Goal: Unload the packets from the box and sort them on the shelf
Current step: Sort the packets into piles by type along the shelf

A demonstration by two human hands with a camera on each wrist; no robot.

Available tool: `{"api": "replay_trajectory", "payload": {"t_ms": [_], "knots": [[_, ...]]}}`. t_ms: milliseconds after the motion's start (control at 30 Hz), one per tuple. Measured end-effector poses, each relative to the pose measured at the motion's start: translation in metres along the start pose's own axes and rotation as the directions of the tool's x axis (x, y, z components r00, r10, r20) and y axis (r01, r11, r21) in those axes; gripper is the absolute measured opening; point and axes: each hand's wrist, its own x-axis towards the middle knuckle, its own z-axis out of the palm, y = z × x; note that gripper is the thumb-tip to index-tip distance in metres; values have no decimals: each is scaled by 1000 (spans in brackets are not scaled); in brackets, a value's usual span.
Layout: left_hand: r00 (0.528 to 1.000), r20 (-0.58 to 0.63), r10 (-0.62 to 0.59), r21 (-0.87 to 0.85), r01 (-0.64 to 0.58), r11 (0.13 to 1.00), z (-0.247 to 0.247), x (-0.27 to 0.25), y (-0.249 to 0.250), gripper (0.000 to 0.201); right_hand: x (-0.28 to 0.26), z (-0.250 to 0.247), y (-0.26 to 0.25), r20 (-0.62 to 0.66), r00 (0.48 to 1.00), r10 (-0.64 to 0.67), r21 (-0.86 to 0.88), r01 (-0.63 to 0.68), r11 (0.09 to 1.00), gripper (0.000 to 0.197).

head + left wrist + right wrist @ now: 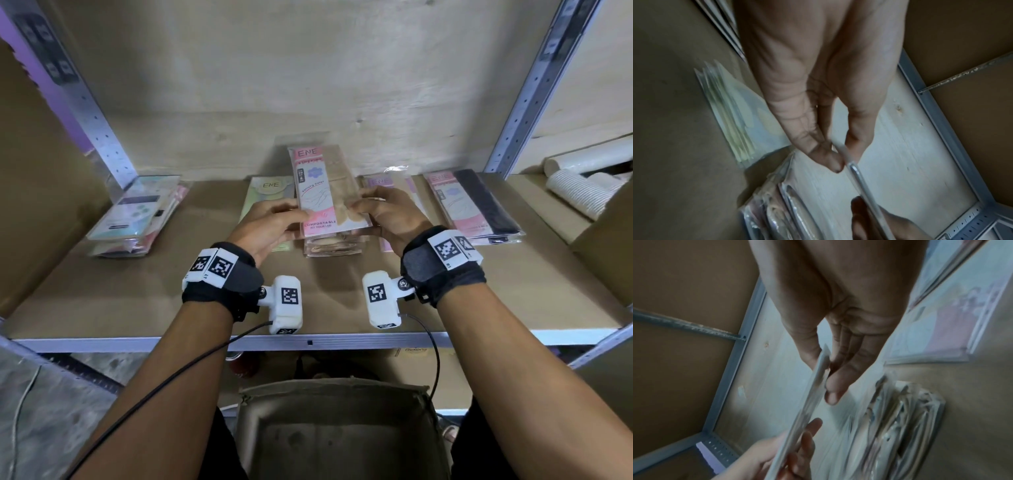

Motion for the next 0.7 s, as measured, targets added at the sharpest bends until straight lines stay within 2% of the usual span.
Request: {"api": "replay_trajectory", "payload": {"t_ms": [100, 233, 333, 433, 600, 700], "knots": [[994, -102, 47, 31, -44, 999, 3, 6, 3, 23, 10, -2, -2, -63, 998, -28, -227, 13, 974, 32], [983, -175, 56, 89, -41, 995, 5, 14, 1, 24, 21, -6, -4, -100, 995, -23, -444, -24, 896, 29], [981, -193, 36, 146, -7, 989, 6, 19, -3, 35, 27, -7, -2, -138, 990, -4, -507, -67, 859, 40], [975, -222, 16, 209, 32, 977, 8, 23, -6, 38, 28, -7, 2, -168, 986, -13, -560, -84, 824, 48], [971, -239, -34, 290, 104, 951, 10, 27, -8, 44, 24, -4, 5, -175, 984, -8, -605, -102, 790, 30], [967, -255, -20, 343, 110, 933, 11, 28, -8, 44, 23, -4, 5, -180, 984, -13, -619, -103, 779, 26]]}}
